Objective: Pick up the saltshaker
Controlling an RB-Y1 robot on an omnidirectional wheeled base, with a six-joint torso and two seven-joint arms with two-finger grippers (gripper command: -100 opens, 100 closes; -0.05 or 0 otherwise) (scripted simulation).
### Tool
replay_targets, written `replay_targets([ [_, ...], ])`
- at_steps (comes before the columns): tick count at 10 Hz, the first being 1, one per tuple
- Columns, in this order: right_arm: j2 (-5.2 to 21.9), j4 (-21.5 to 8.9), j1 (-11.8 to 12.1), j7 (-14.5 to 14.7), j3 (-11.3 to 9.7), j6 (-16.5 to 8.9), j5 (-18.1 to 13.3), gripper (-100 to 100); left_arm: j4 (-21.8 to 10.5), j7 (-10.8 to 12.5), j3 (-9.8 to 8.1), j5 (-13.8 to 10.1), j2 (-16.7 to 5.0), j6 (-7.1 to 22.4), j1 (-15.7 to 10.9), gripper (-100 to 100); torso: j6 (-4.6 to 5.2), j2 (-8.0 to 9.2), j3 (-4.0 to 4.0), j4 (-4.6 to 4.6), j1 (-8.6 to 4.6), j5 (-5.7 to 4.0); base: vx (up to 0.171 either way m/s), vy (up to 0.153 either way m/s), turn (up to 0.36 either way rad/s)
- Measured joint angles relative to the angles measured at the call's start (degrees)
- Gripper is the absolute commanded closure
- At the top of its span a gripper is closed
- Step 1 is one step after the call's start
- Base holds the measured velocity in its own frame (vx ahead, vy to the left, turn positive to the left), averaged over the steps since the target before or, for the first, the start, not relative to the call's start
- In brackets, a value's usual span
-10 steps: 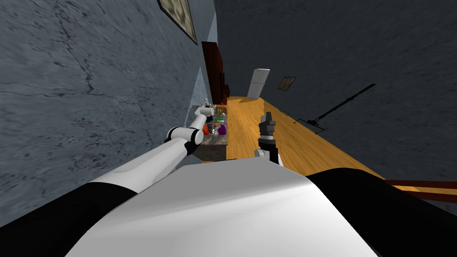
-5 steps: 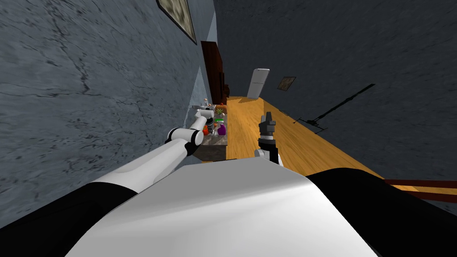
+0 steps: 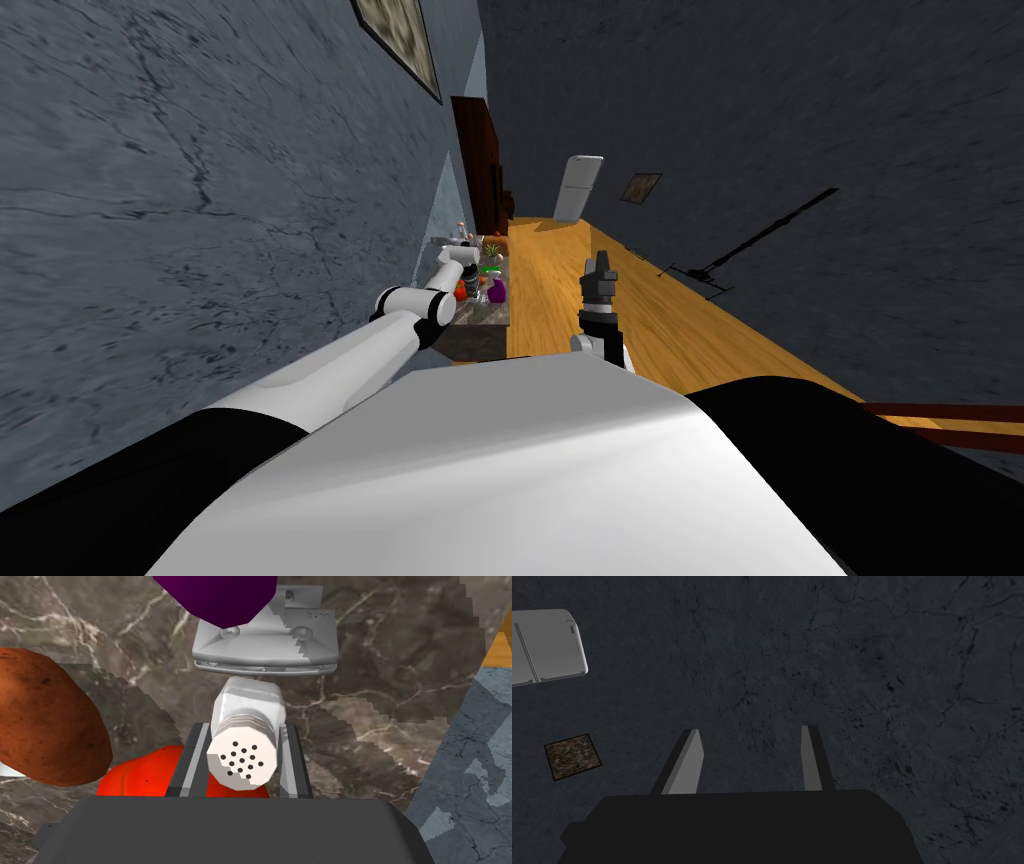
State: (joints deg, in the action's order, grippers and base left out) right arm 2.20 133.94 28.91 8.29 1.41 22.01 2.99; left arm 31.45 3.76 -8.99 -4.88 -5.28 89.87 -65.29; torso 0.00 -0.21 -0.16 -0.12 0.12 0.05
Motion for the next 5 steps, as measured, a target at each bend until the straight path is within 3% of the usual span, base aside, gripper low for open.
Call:
replay_targets([
  [2,0.00,0.00,0.00,0.00,0.00,0.00,0.00,0,0.13,0.02,-0.15,-0.08,-0.15,0.81,-0.79,100,0.00,0.03,0.04,0.04,0.03,-0.01,-0.009,0.009,0.009],
  [4,0.00,0.00,0.00,0.00,0.00,0.00,0.00,0,2.86,0.25,-0.12,0.00,0.06,2.89,-0.37,100,-0.01,0.07,0.05,0.04,0.02,0.00,-0.005,0.004,0.002],
  [5,0.00,0.00,0.00,0.00,0.00,0.00,0.00,0,3.11,0.27,-0.12,0.01,0.06,3.23,-0.36,0,-0.01,0.05,0.03,0.01,0.01,0.00,0.000,0.000,0.000],
])
